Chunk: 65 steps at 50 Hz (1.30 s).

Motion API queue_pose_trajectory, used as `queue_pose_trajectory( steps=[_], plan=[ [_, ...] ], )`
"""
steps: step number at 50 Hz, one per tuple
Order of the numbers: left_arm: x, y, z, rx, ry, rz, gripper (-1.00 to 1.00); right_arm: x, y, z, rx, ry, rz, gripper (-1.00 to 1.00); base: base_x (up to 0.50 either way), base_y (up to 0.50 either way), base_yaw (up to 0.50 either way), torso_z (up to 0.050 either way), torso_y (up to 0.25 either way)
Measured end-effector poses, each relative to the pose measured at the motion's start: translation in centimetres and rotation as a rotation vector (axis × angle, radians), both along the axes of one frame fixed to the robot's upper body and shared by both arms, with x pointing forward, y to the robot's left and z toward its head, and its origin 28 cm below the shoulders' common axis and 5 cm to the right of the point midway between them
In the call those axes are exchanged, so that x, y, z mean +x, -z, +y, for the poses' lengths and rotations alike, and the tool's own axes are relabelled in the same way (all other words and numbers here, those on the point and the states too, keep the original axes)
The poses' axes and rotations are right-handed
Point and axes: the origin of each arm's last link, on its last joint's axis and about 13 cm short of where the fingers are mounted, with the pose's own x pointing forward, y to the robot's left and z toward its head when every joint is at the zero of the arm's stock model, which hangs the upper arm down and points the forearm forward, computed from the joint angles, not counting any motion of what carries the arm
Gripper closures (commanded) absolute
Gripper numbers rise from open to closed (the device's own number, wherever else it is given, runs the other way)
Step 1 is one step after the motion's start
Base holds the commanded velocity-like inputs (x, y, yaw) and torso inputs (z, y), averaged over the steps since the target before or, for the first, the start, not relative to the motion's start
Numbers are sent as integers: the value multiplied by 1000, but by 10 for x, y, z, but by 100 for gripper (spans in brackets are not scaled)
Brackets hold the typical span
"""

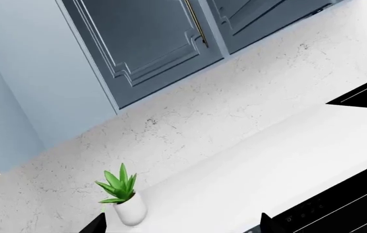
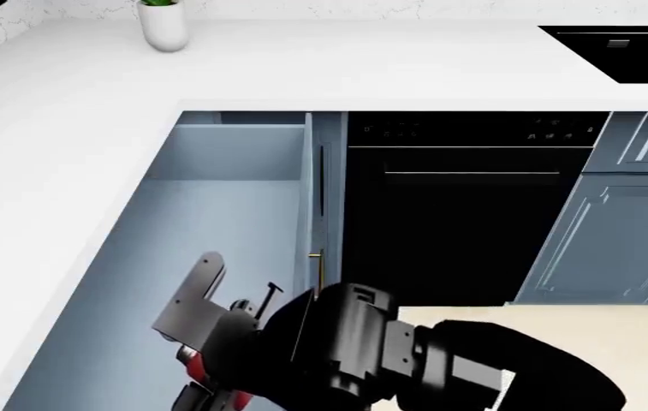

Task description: Pick and place the shaker into the drawer. Then close the cabinet.

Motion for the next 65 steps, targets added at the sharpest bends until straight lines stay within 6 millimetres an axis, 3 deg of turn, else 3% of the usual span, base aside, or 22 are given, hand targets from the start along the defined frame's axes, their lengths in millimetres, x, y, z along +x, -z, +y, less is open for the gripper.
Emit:
queue_pose_trajectory(
  steps=[1,2,10,23,30,38,49,65],
  plan=[
    [0,0,0,0,0,0,-100,0,1,0,0,3,0,100,0,0,0,0,0],
    [0,0,0,1,0,0,-100,0,2,0,0,7,1,-100,0,0,0,0,0],
    [0,0,0,4,-1,1,-100,3,-13,-2,61,36,-21,-100,0,0,0,0,0],
    [3,-1,-5,10,8,-4,-100,3,-85,-13,325,81,-84,-100,0,0,0,0,0],
    [5,1,-7,8,19,-4,-100,8,-123,-34,512,175,-191,-100,0,0,0,0,0],
    [12,5,-11,3,29,1,-100,7,-156,-72,706,355,-378,-100,-112,-264,0,0,0],
    [17,10,-18,5,53,11,-100,-4,-176,-110,832,516,-538,-100,-222,-500,0,0,0],
    [20,15,-21,3,70,21,-100,-11,-184,-128,884,592,-603,-100,-222,-500,0,1,0]
  ],
)
